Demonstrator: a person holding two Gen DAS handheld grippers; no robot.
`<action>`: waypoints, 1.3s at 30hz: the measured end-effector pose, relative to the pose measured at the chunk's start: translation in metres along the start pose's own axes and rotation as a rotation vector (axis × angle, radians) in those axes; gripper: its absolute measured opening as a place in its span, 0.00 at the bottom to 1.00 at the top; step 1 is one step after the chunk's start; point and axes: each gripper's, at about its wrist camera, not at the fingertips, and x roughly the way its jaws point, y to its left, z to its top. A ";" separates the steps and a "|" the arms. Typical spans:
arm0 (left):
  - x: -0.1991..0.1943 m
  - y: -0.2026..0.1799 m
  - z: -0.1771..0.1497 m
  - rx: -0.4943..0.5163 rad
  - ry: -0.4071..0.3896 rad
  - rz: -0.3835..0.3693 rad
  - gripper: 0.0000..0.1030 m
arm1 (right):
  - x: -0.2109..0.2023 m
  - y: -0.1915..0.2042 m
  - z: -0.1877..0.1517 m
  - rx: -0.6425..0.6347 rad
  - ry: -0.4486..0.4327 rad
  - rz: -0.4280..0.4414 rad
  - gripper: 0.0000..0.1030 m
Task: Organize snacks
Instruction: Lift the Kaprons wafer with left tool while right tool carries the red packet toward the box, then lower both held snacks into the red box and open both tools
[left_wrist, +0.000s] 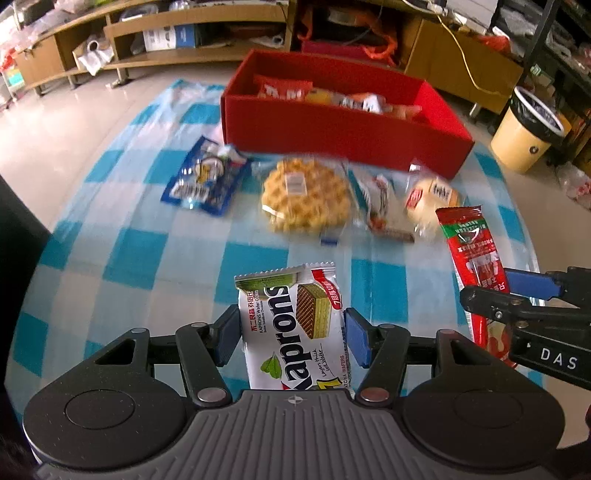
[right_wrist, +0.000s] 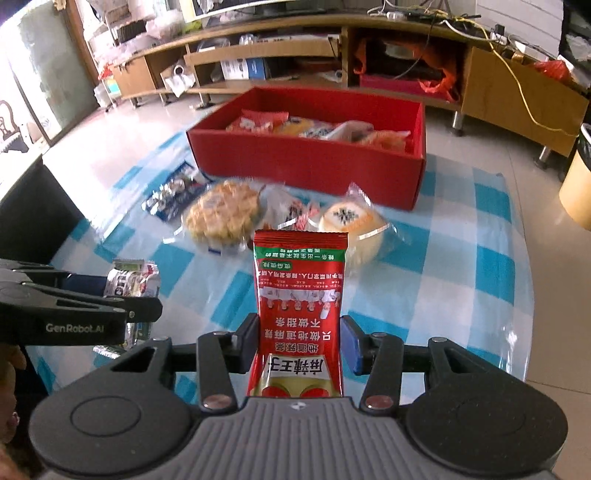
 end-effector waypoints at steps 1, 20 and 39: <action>-0.001 0.000 0.003 -0.003 -0.002 -0.005 0.64 | -0.002 0.000 0.002 -0.003 -0.011 -0.003 0.42; -0.006 -0.019 0.065 0.009 -0.126 0.004 0.64 | -0.010 0.006 0.062 -0.029 -0.188 -0.052 0.43; 0.010 -0.033 0.116 0.020 -0.190 0.050 0.64 | 0.008 -0.013 0.104 -0.011 -0.228 -0.136 0.42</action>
